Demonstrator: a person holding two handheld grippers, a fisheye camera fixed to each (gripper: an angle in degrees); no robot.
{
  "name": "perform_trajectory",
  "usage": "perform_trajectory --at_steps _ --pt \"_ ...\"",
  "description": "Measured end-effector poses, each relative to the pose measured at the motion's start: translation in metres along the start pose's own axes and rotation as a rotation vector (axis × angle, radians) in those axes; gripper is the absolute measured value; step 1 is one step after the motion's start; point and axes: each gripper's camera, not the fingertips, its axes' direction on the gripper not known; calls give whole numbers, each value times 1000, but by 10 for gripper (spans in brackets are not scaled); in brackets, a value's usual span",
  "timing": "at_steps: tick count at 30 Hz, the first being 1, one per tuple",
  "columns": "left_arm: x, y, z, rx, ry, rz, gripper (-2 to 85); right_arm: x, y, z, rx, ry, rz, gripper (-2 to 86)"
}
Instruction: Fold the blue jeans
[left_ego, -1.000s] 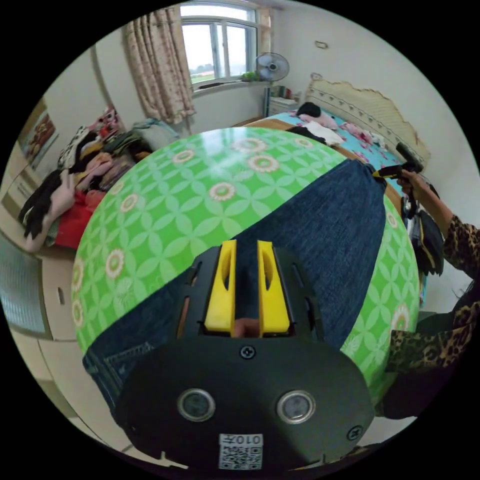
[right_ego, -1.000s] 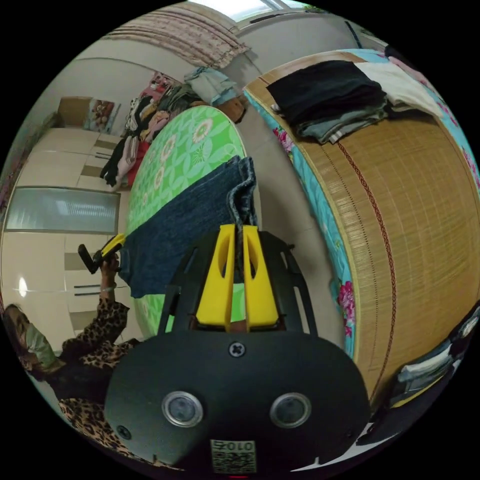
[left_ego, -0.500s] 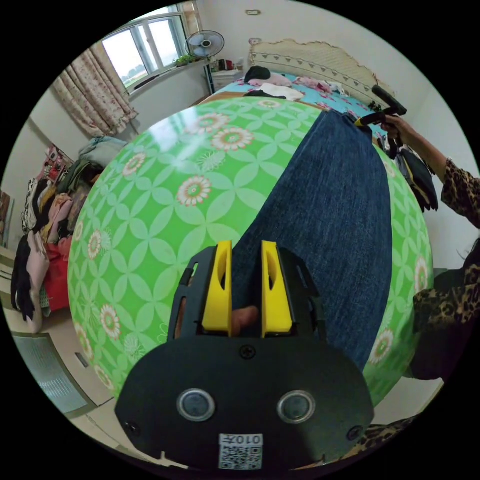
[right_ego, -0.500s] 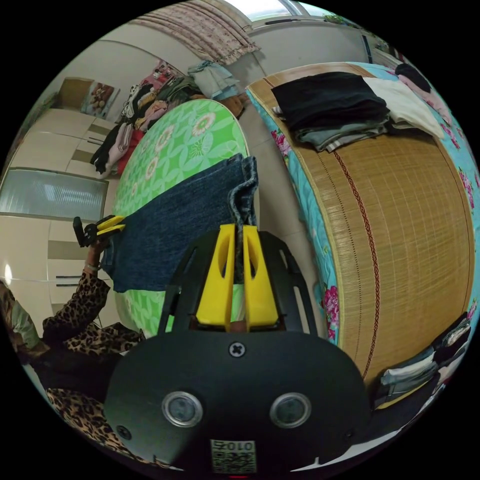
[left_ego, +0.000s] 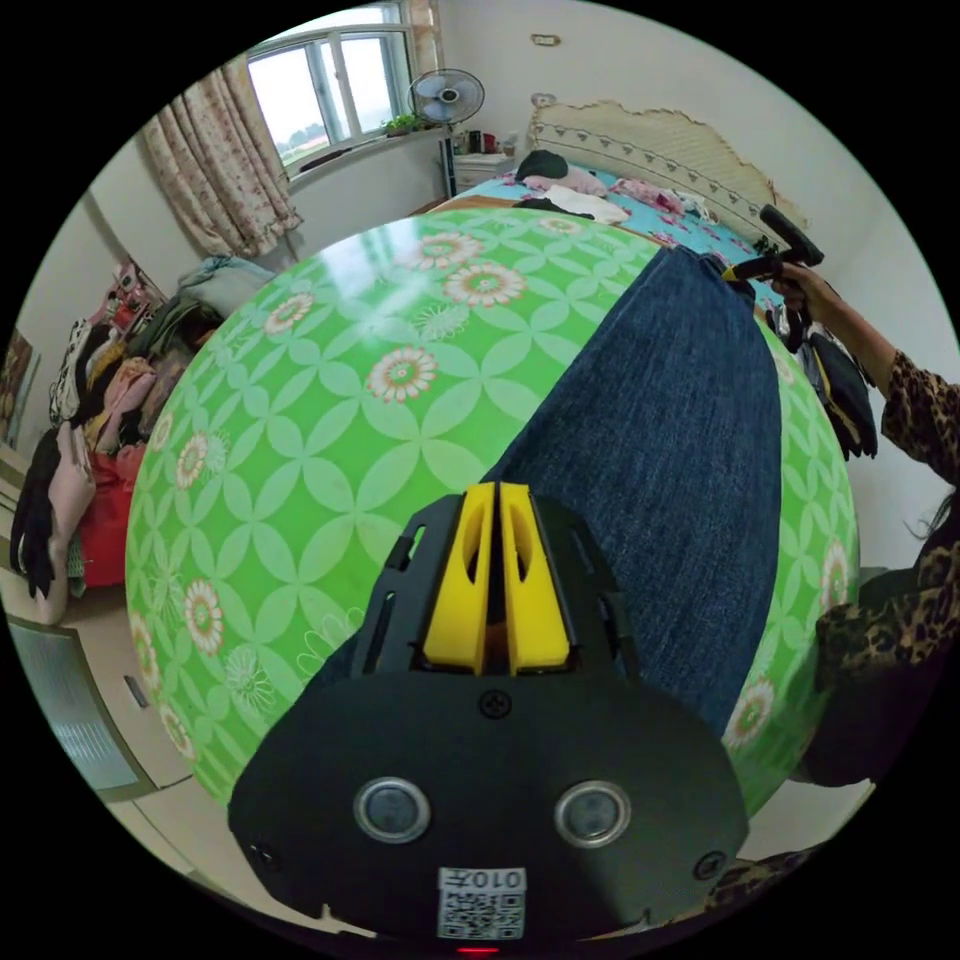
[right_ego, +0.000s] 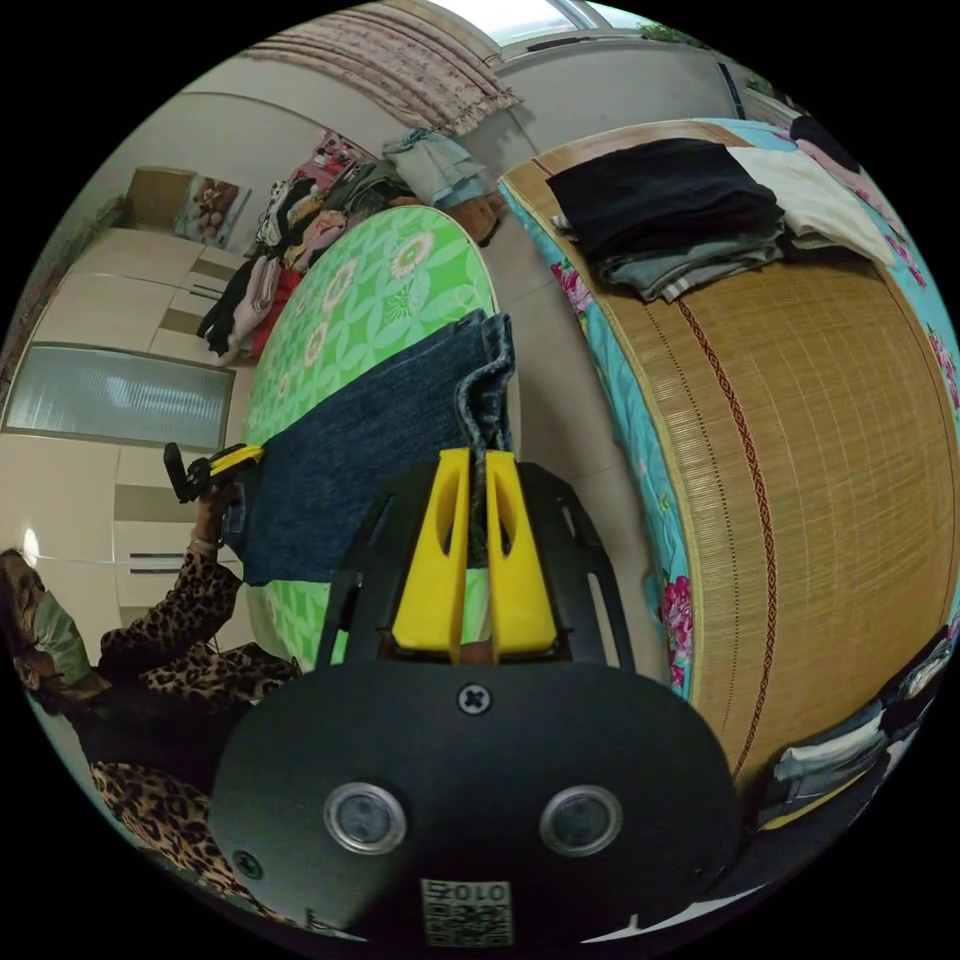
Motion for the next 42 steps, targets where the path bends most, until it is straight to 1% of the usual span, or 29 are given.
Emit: perform_trajectory --at_steps 4,6,8,10,12,14,18,22,25,26,27,29,30,31,33,34,36,39,40,42 --pt "-2 2 -9 27 7 -39 -2 0 8 -6 26 -14 4 45" --pt "1 7 -22 59 1 -37 -2 -4 13 -16 66 -44 -13 44" --pt "0 12 -34 94 8 -53 -3 -15 18 -35 150 -121 -78 44" --pt "-2 16 -42 127 -10 -71 -3 -19 17 -39 174 -125 -103 44" --pt "-9 17 -27 90 -13 -93 -2 -14 10 -25 112 -56 -56 44" --pt "-16 16 -6 30 12 -113 -2 -2 1 1 5 -1 17 45" --pt "-19 14 1 38 -5 -116 -2 1 -1 7 11 8 11 46" --pt "-23 13 -5 48 4 -79 -2 -7 0 -4 39 -46 2 46" --pt "-34 9 26 -43 24 -101 -2 3 -9 19 -78 17 49 51" --pt "-35 8 42 -93 22 -100 -2 6 -8 18 -56 -16 71 57" --pt "-33 9 47 -88 -7 -100 -2 6 -6 16 -37 -23 80 59" --pt "-31 15 45 -53 -33 -103 -2 5 6 3 72 -16 74 75" --pt "-34 22 41 -21 -23 -115 -2 7 10 1 87 -18 81 80" --pt "-37 26 38 1 -8 -126 -2 12 16 0 95 -40 97 96" --pt "-51 52 27 125 102 -190 -2 21 24 4 79 -79 128 115" --pt "-56 60 25 158 137 -216 -2 26 31 7 81 -86 150 124" --pt "-71 91 32 265 315 -310 -2 31 38 14 82 -106 160 130" --pt "-71 120 55 315 446 -359 -2 35 35 43 -3 -198 169 123" --pt "-70 124 61 311 466 -364 -2 33 33 52 -19 -212 162 102" --pt "-65 140 88 259 480 -402 -2 24 32 58 -15 -130 157 83"
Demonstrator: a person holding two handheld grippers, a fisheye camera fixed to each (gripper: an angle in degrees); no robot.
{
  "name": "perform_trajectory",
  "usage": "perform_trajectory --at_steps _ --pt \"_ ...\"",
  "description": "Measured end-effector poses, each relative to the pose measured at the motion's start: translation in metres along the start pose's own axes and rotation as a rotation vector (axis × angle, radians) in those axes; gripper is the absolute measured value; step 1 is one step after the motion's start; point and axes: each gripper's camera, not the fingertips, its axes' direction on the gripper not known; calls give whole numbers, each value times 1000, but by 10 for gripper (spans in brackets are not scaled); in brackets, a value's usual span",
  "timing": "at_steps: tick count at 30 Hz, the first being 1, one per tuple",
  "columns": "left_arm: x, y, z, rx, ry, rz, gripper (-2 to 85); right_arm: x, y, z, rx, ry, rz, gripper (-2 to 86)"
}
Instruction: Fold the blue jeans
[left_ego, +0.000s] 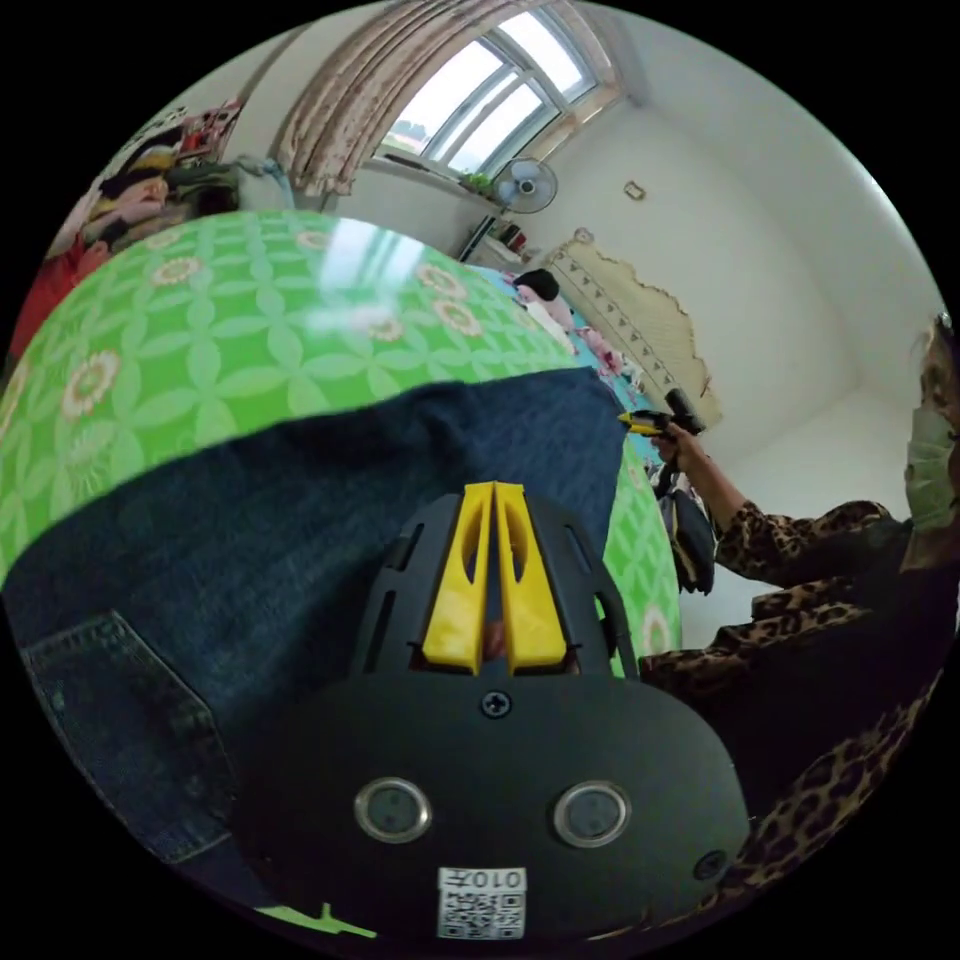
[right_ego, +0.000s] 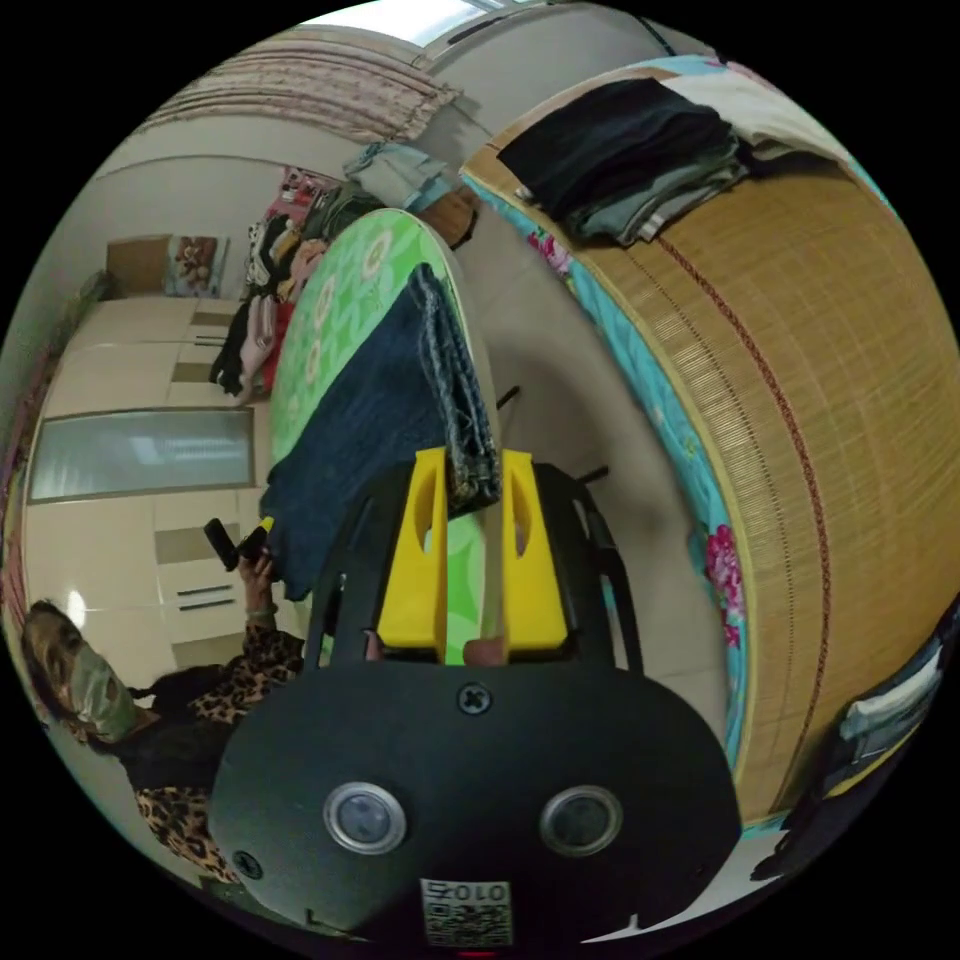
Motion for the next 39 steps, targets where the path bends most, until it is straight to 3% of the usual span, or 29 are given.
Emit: perform_trajectory --at_steps 6,11,14,17,19,21,23,25,27,29,34,36,39 --pt "-42 44 48 -46 116 -185 -2 -49 10 -4 33 192 -84 65" --pt "-34 69 81 -63 176 -214 -2 -39 20 18 -46 381 44 67" --pt "-21 90 108 -95 265 -183 -1 -40 33 30 -63 466 107 73" --pt "3 105 86 54 289 -26 -1 -51 53 26 46 502 164 68" --pt "3 119 57 143 193 -32 -1 -71 67 21 175 511 171 55" --pt "-14 150 14 238 -43 -135 -1 -103 79 34 237 391 9 41" --pt "-33 181 -17 290 -213 -250 0 -148 86 77 154 202 -243 31" --pt "-48 214 -44 313 -398 -402 0 -175 93 117 90 109 -340 27" --pt "-52 262 -74 373 -694 -596 3 -196 98 164 -11 27 -401 25" --pt "-56 295 -86 394 -822 -709 8 -220 106 221 -123 -14 -446 23" --pt "-94 374 -96 499 -682 -890 34 -255 122 306 -245 77 -454 21" --pt "-101 400 -103 628 -555 -899 55 -265 128 328 -266 87 -459 21" --pt "-96 401 -117 654 -659 -826 80 -275 134 357 -281 121 -443 20"
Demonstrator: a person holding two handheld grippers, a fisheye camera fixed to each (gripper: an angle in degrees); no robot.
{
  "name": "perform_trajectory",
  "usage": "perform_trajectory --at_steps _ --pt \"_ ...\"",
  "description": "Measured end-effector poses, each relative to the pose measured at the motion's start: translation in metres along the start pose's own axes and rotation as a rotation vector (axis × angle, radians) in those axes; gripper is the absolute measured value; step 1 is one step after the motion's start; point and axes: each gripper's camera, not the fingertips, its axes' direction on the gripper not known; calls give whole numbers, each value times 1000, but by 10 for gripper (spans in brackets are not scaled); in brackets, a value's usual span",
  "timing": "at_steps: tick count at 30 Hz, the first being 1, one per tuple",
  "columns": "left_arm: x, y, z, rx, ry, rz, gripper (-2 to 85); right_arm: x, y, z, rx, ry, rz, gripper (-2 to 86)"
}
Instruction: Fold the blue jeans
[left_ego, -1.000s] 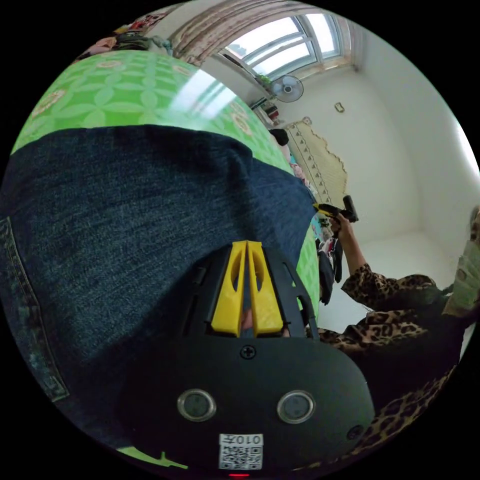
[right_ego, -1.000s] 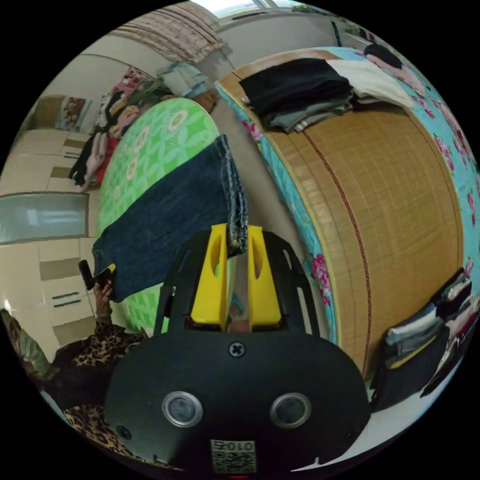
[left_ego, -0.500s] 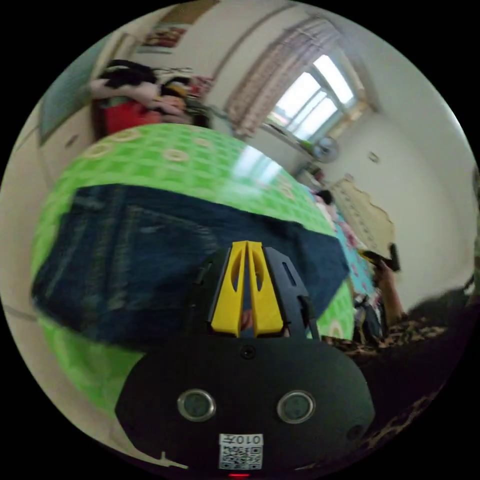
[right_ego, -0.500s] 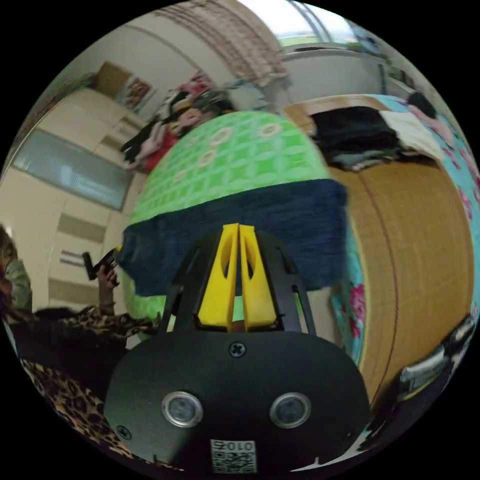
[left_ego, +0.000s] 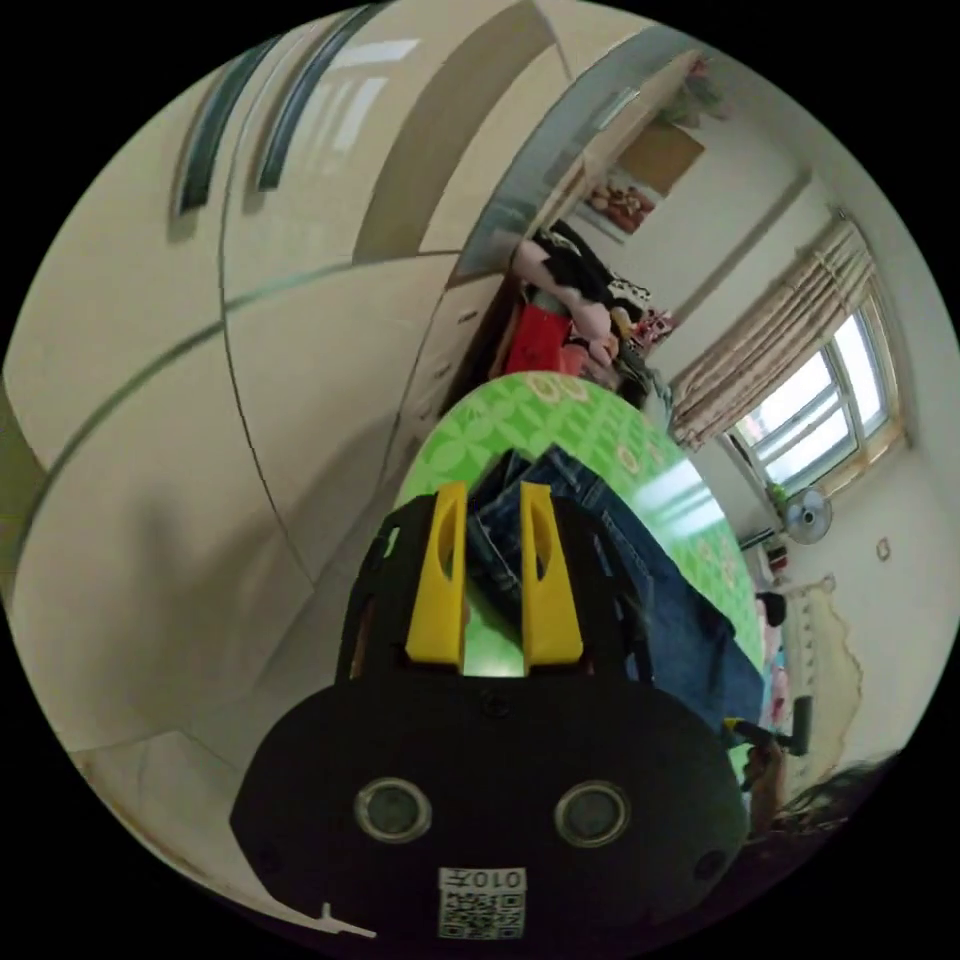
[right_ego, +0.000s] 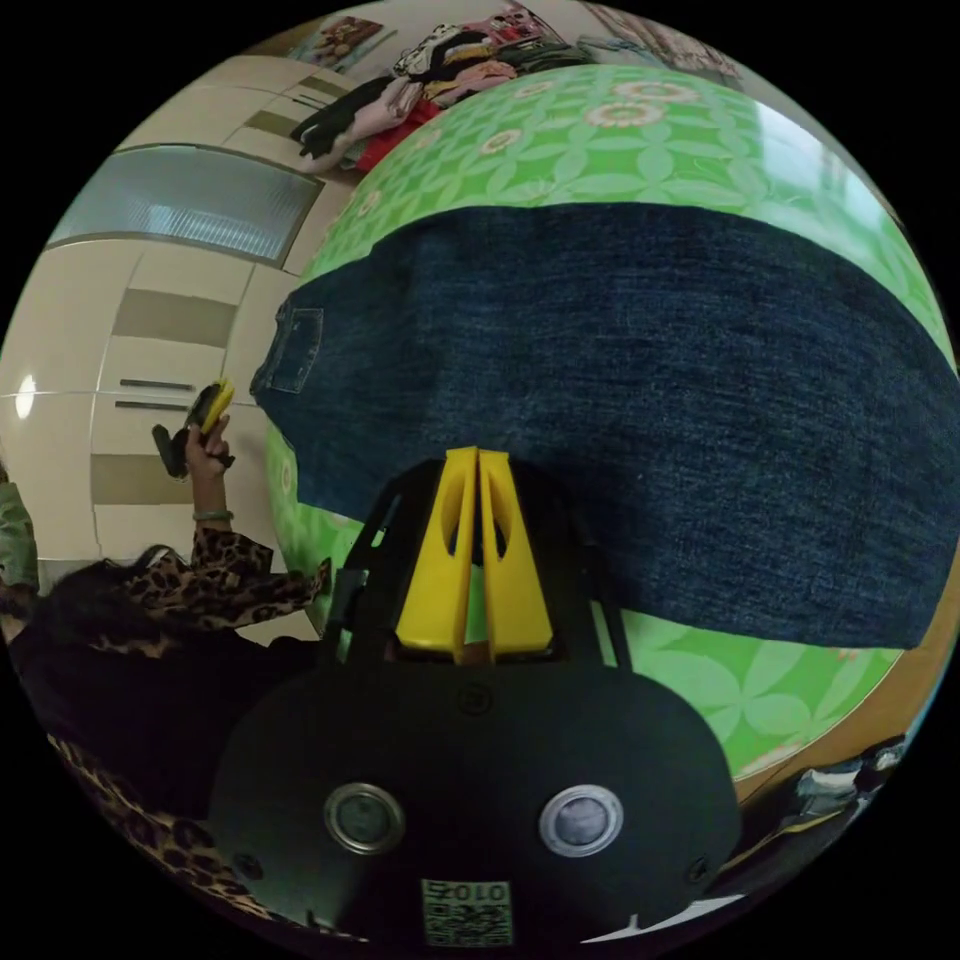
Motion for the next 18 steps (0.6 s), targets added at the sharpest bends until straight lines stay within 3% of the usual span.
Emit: perform_trajectory --at_steps 8,11,14,18 --pt "-1 -3 100 -374 -16 266 71 -3 -14 54 25 -74 83 20" --pt "14 9 88 -338 -32 390 59 -6 -16 74 38 -95 111 20" --pt "18 28 34 -164 33 418 52 -13 -20 94 24 -82 105 20" --pt "-33 100 42 -186 -107 235 46 -21 -27 119 0 -85 87 20"
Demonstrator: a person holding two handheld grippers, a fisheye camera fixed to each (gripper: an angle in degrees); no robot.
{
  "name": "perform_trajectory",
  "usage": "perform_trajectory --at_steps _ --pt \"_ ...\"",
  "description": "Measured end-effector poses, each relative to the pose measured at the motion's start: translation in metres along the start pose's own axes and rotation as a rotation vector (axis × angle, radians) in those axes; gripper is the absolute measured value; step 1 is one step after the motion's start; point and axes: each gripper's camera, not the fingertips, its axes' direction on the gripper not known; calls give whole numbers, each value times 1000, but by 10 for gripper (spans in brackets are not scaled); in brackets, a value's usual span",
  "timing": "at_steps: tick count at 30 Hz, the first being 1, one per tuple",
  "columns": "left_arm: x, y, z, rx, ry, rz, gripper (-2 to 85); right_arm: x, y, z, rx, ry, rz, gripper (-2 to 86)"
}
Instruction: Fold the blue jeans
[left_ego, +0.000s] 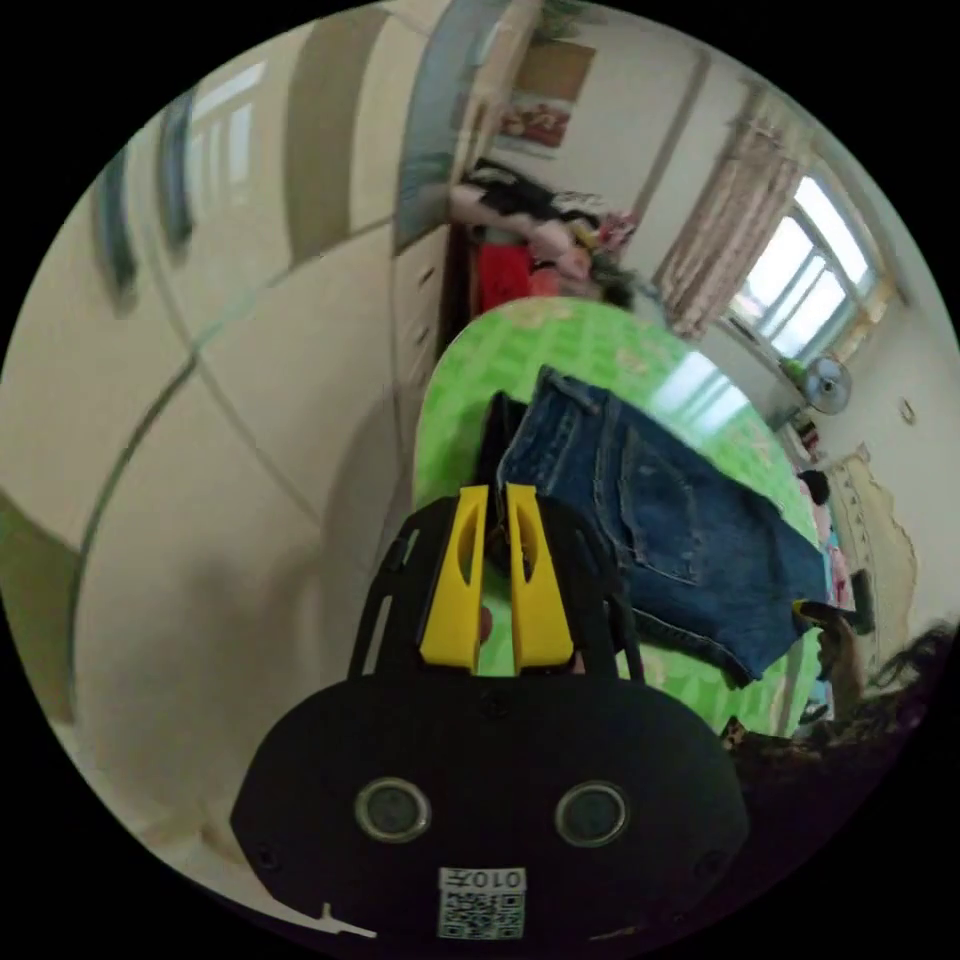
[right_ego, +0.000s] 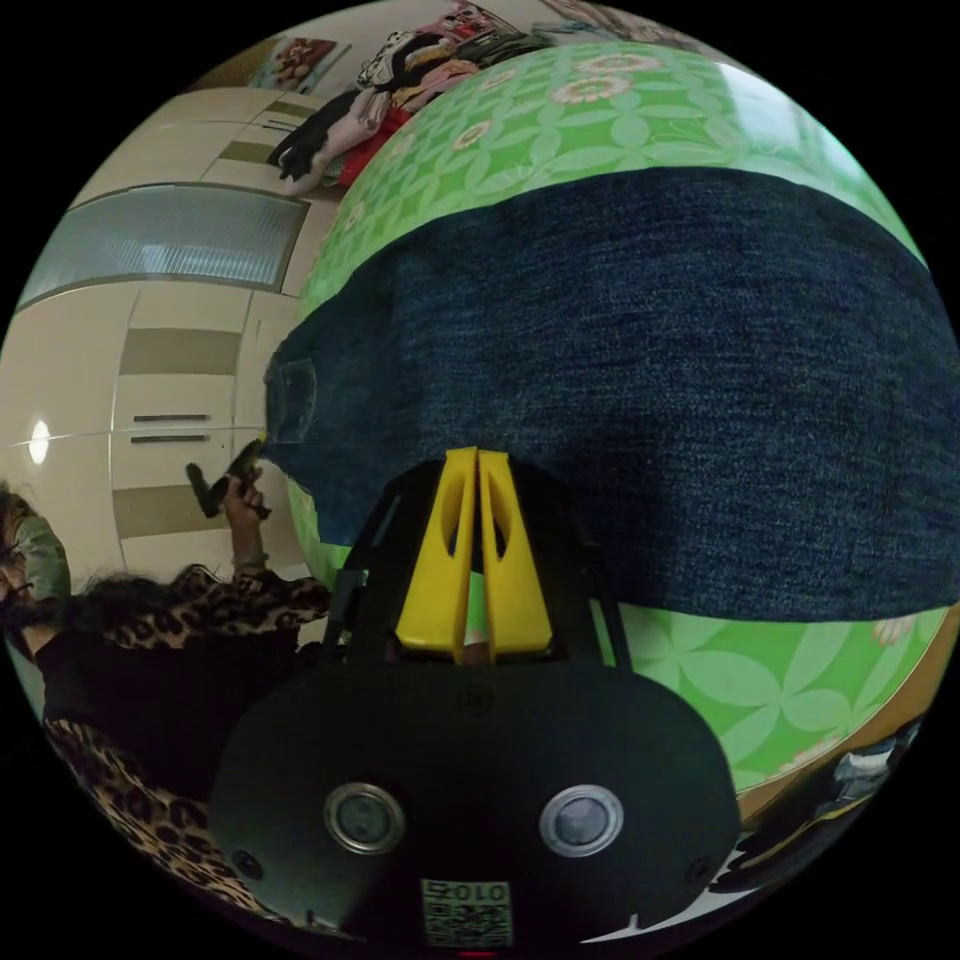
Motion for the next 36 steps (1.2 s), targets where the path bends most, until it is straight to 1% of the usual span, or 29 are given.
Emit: perform_trajectory --at_steps 1,2,3,4,5,6,7,8,9,10,11,13,14,15,17,18,20,21,23,24,26,27,29,30,32,34,36 --pt "-8 8 17 -56 -7 -36 46 -2 -2 9 -8 -5 -5 20" --pt "-20 23 37 -91 31 -65 45 -4 -4 18 -17 -1 -9 20" --pt "-28 32 31 -36 85 -118 44 -5 -5 22 -20 3 -8 20" --pt "-30 34 27 -18 109 -134 44 -8 -7 30 -25 12 -9 21" --pt "-26 36 10 60 150 -115 43 -11 -8 39 -29 19 -7 21" --pt "-14 37 -4 105 130 -52 43 -13 -9 43 -34 20 0 21" --pt "-8 37 -8 109 104 -26 43 -18 -11 50 -32 -9 10 22" --pt "-2 37 -5 86 67 -9 42 -34 -13 51 2 -127 -104 23" --pt "-4 41 7 47 47 -5 42 -44 -14 50 26 -200 -182 24" --pt "-7 44 16 22 43 -7 42 -65 -18 46 78 -346 -335 27" --pt "-15 51 35 -41 45 -31 41 -86 -29 45 109 -463 -455 30" --pt "-22 68 44 -27 93 -63 40 -123 -59 59 87 -500 -580 40" --pt "-22 78 40 25 113 -59 39 -153 -84 81 41 -456 -662 66" --pt "-20 86 38 56 113 -48 38 -168 -99 95 12 -437 -687 88" --pt "-22 96 45 64 117 -47 37 -237 -159 170 -141 -410 -762 134" --pt "-26 103 51 67 141 -62 36 -255 -172 190 -175 -394 -794 136" --pt "-26 113 52 90 164 -55 36 -325 -219 271 -282 -267 -855 141" --pt "-24 119 51 104 151 -41 35 -341 -228 291 -310 -239 -872 141" --pt "-21 128 53 120 140 -28 36 -398 -256 369 -403 -103 -925 143" --pt "-20 134 57 126 133 -22 35 -410 -261 388 -426 -65 -944 143" --pt "-22 142 62 130 131 -23 35 -445 -269 464 -607 48 -991 144" --pt "-25 148 64 144 149 -28 35 -451 -268 479 -641 57 -1008 142" --pt "-29 155 68 162 164 -27 35 -465 -263 532 -721 185 -1067 130" --pt "-31 159 71 162 167 -23 35 -468 -261 540 -724 195 -1081 125" --pt "-33 166 76 166 169 -14 35 -480 -256 550 -705 92 -1162 74" --pt "-36 173 80 171 171 -11 33 -485 -249 551 -667 54 -1229 66" --pt "-38 182 81 184 186 5 28 -490 -245 553 -684 -13 -1282 61"
